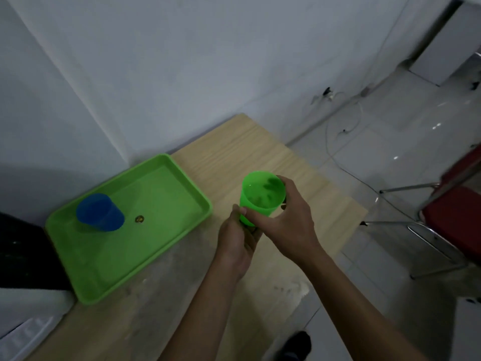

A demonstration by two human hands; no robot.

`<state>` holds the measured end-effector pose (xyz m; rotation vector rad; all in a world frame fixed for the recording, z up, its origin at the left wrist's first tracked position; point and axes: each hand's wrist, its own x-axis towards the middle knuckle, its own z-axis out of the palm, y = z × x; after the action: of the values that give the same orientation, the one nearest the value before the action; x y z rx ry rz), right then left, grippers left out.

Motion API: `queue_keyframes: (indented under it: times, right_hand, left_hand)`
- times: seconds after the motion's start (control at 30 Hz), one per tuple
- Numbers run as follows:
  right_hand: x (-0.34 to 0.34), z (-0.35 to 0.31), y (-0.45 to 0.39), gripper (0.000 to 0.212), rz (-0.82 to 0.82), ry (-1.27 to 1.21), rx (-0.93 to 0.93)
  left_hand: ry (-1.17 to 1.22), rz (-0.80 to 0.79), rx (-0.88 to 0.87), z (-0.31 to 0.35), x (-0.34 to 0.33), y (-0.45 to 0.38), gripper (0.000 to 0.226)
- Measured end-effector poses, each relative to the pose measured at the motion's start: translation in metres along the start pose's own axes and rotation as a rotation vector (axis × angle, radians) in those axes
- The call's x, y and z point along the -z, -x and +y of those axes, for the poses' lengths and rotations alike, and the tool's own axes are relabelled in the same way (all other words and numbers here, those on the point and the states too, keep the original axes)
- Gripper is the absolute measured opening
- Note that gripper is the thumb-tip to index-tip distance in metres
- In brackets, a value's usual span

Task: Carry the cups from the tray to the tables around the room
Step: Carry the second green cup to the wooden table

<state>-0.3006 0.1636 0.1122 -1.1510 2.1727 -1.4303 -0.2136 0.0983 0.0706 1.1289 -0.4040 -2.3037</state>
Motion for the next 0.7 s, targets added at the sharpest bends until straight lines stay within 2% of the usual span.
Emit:
queue_keyframes:
  times: [0.23, 0.5, 0.63, 0.7]
  right_hand:
    - [0.103, 0.038, 0.007, 0.078, 0.06, -0.028, -0.044]
    - [0.238, 0.09, 0.008, 0.079, 0.167, -0.058, -0.084]
    - [0.294, 0.116, 0.004, 0.08, 0.211, -0.057, -0.118]
    - [0.318, 0.128, 0.001, 0.08, 0.248, -0.055, -0.133]
  left_hand:
    - [-0.055, -0.059, 0.028, -0.076, -0.081, 0.018, 0.043]
    - [-0.132, -0.151, 0.058, -0.175, -0.187, 0.031, 0.034]
    - [-0.249, -0.172, 0.09, -0.219, -0.232, 0.026, 0.032]
    - [-0.214, -0.194, 0.104, -0.236, -0.254, 0.021, 0.031]
